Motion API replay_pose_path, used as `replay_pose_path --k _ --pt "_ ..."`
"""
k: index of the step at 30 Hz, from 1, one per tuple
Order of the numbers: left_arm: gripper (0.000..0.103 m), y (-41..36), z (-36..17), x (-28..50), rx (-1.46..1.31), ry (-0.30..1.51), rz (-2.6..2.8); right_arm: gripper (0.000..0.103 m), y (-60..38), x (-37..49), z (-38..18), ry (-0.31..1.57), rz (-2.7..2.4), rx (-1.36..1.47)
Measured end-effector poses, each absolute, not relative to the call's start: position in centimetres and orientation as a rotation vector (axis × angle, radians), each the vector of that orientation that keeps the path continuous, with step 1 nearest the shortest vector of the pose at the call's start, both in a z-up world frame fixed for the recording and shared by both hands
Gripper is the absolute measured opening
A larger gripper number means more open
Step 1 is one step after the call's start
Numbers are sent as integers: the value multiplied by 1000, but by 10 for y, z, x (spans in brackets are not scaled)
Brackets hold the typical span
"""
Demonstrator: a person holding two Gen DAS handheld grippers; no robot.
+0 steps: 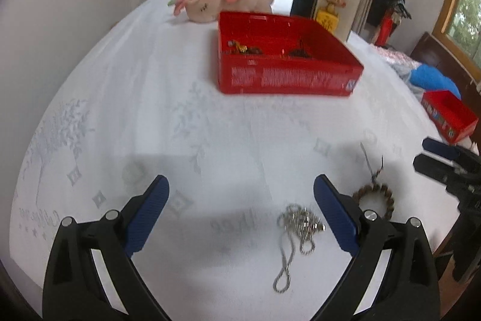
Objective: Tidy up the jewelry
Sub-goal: 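Move both open tools toward the silver ball chain and wooden bead bracelet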
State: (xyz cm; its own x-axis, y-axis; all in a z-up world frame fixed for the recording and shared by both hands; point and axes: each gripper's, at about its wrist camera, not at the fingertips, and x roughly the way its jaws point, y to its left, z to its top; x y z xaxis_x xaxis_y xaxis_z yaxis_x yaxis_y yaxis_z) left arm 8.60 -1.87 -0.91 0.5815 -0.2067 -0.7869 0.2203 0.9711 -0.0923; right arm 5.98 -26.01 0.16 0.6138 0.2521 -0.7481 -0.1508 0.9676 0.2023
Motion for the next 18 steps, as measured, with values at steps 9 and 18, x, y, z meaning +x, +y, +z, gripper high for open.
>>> replay_pose_path --k 9,18 --pt "96 -44 -40 69 35 1027 -323 80 -268 51 -9 902 223 138" --pt "96 -67 -64 71 34 1115 -303 80 -273 49 -15 909 226 154"
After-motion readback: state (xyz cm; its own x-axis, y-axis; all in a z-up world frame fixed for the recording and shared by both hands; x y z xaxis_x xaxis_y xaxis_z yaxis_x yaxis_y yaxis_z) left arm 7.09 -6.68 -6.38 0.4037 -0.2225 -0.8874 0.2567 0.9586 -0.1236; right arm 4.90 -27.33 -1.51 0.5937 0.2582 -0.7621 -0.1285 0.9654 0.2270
